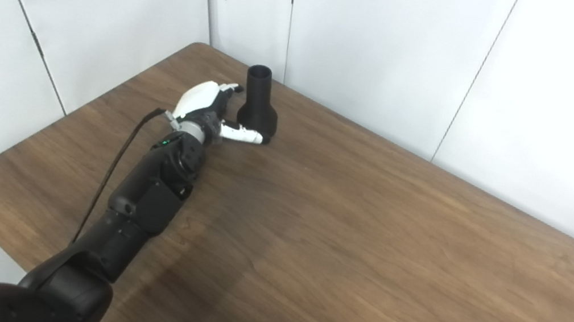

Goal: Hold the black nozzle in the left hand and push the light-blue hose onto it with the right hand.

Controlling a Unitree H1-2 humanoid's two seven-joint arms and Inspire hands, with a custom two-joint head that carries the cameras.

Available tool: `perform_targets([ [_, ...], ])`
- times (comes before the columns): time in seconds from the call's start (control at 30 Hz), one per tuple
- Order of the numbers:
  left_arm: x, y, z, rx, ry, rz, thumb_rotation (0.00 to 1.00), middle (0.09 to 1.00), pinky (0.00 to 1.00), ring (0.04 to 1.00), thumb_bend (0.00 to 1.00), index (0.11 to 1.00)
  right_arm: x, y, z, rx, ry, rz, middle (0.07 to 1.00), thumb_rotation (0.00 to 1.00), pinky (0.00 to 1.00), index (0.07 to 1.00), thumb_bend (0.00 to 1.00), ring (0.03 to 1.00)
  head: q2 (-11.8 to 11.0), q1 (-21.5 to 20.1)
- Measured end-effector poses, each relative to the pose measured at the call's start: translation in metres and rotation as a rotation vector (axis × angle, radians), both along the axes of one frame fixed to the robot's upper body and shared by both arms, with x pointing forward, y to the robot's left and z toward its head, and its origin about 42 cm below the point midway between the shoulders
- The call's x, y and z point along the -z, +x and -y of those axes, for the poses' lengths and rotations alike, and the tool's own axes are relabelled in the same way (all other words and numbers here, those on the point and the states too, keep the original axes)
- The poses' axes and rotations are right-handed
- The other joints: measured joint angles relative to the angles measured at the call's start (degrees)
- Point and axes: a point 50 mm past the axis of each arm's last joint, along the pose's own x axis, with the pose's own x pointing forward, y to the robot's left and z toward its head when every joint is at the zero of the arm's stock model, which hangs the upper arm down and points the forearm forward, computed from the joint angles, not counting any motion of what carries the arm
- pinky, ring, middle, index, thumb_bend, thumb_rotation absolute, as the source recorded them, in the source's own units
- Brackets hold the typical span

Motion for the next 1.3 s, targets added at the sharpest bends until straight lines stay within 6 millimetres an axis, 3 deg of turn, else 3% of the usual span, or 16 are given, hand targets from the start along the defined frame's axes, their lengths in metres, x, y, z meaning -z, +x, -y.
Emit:
perform_targets([
  [0.2,0.003,0.003,0.014,0.033,-0.003,0.009,0.37,0.937,0.84,0.958,1.00,0.889,0.000,-0.001,-0.001,-0.004,-0.004,0.000,0.568,0.60,0.40,0.518,0.77,0.530,0.00,-0.44],
  [0.57,0.005,0.004,0.019,0.041,-0.039,0.043,0.33,0.902,0.75,0.900,1.00,0.858,-0.001,-0.006,-0.002,-0.003,-0.007,-0.001,0.564,0.60,0.39,0.517,0.76,0.526,0.44,-1.23],
  [0.6,0.006,0.004,0.019,0.038,-0.046,0.051,0.29,0.828,0.63,0.801,1.00,0.838,-0.001,-0.007,-0.002,-0.003,-0.008,-0.001,0.566,0.60,0.39,0.518,0.76,0.527,0.61,-1.32],
  [0.77,0.019,0.004,0.019,-0.022,-0.041,0.153,0.20,0.622,0.41,0.555,1.00,0.755,-0.002,-0.010,-0.003,-0.005,-0.011,-0.003,0.559,0.60,0.39,0.514,0.75,0.519,0.79,-1.41],
  [0.8,0.021,0.004,0.018,-0.027,-0.036,0.169,0.18,0.504,0.30,0.421,1.00,0.741,-0.003,-0.011,-0.003,-0.006,-0.011,-0.004,0.563,0.60,0.39,0.516,0.76,0.524,0.97,-1.49],
  [0.93,0.032,0.004,0.017,-0.032,-0.019,0.212,0.17,0.446,0.25,0.375,1.00,0.738,-0.003,-0.013,-0.003,-0.006,-0.012,-0.007,0.570,0.60,0.40,0.521,0.74,0.531,1.14,-1.93],
  [1.03,0.034,0.003,0.016,-0.032,-0.015,0.225,0.16,0.440,0.26,0.385,1.00,0.745,-0.003,-0.014,-0.004,-0.005,-0.011,-0.012,0.571,0.58,0.40,0.521,0.72,0.533,1.23,-2.11],
  [1.07,0.036,0.003,0.017,-0.029,-0.010,0.227,0.17,0.471,0.30,0.442,1.00,0.741,-0.004,-0.014,-0.004,-0.005,-0.010,-0.014,0.571,0.58,0.40,0.521,0.71,0.532,1.23,-2.20],
  [1.1,0.037,0.004,0.017,-0.029,-0.003,0.231,0.17,0.588,0.45,0.606,1.00,0.729,-0.004,-0.014,-0.004,-0.005,-0.010,-0.015,0.569,0.58,0.40,0.521,0.71,0.531,1.32,-2.29],
  [1.13,0.038,0.004,0.016,-0.027,0.010,0.240,0.16,0.631,0.54,0.673,1.00,0.708,-0.005,-0.014,-0.005,-0.007,-0.011,-0.015,0.569,0.58,0.40,0.521,0.71,0.531,1.32,-2.29],
  [1.17,0.039,0.004,0.016,-0.016,0.027,0.242,0.14,0.652,0.62,0.696,1.00,0.685,-0.005,-0.014,-0.005,-0.008,-0.011,-0.016,0.568,0.58,0.40,0.521,0.70,0.530,1.32,-2.29],
  [1.23,0.047,0.003,0.018,0.015,0.074,0.262,0.04,0.564,0.72,0.610,0.97,0.616,-0.007,-0.017,-0.006,-0.012,-0.014,-0.012,0.567,0.59,0.40,0.518,0.70,0.528,2.11,-2.98],
  [1.27,0.053,0.002,0.018,0.028,0.108,0.272,0.02,0.524,0.73,0.593,0.75,0.562,-0.008,-0.017,-0.007,-0.016,-0.017,-0.009,0.569,0.59,0.40,0.520,0.70,0.529,2.37,-3.34],
  [1.3,0.055,0.004,0.020,0.054,0.137,0.283,0.01,0.497,0.75,0.585,0.62,0.531,-0.009,-0.018,-0.008,-0.018,-0.019,-0.009,0.569,0.59,0.39,0.520,0.71,0.529,2.63,-3.51],
])
